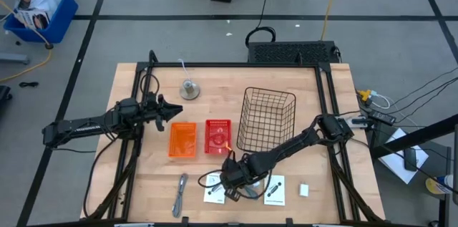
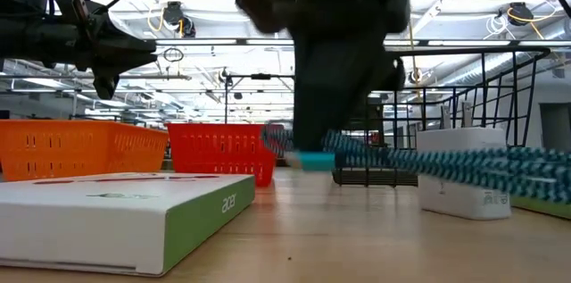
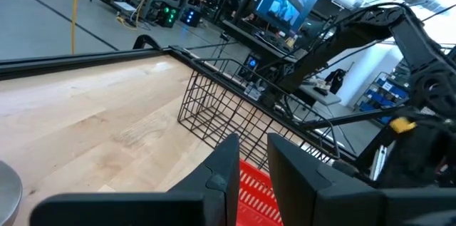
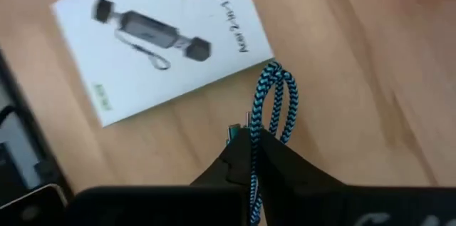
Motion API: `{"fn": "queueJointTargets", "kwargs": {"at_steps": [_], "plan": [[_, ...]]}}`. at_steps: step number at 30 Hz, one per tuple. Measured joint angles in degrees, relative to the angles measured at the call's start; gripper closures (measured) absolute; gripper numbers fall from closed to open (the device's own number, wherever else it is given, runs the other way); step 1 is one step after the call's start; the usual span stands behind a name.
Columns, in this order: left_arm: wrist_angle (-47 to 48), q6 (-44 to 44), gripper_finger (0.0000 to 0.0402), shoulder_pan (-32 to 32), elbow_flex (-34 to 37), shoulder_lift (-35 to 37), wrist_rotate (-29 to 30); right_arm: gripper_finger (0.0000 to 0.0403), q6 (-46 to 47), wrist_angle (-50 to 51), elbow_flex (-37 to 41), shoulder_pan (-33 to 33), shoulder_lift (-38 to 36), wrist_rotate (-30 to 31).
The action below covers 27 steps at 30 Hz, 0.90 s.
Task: Pick and place items into bin
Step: Put the blue charger cable into the orange bin
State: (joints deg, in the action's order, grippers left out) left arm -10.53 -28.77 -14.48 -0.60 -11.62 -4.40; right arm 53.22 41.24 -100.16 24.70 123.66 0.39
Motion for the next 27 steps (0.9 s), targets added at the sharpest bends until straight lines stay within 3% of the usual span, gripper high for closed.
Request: {"fn": "queueJointTargets", "kwargs": {"at_steps": [10, 20, 27], "plan": [[0.0, 0.0, 0.0325, 0.0, 0.0, 0.0, 0.0, 0.0402, -3.8, -3.7, -0.1, 2.6, -4.8, 7.6], [0.0, -0.1, 0.0325, 0.0, 0.0, 0.0, 0.0, 0.0402, -13.7, -10.9, -0.2, 3.7, -7.3, 12.1], [-1.0, -8.8, 0.0325, 0.0, 0.0, 0.0, -4.3, 0.0402, -23.9, -13.9, -0.2, 2.2, -9.5, 18.9]]}}
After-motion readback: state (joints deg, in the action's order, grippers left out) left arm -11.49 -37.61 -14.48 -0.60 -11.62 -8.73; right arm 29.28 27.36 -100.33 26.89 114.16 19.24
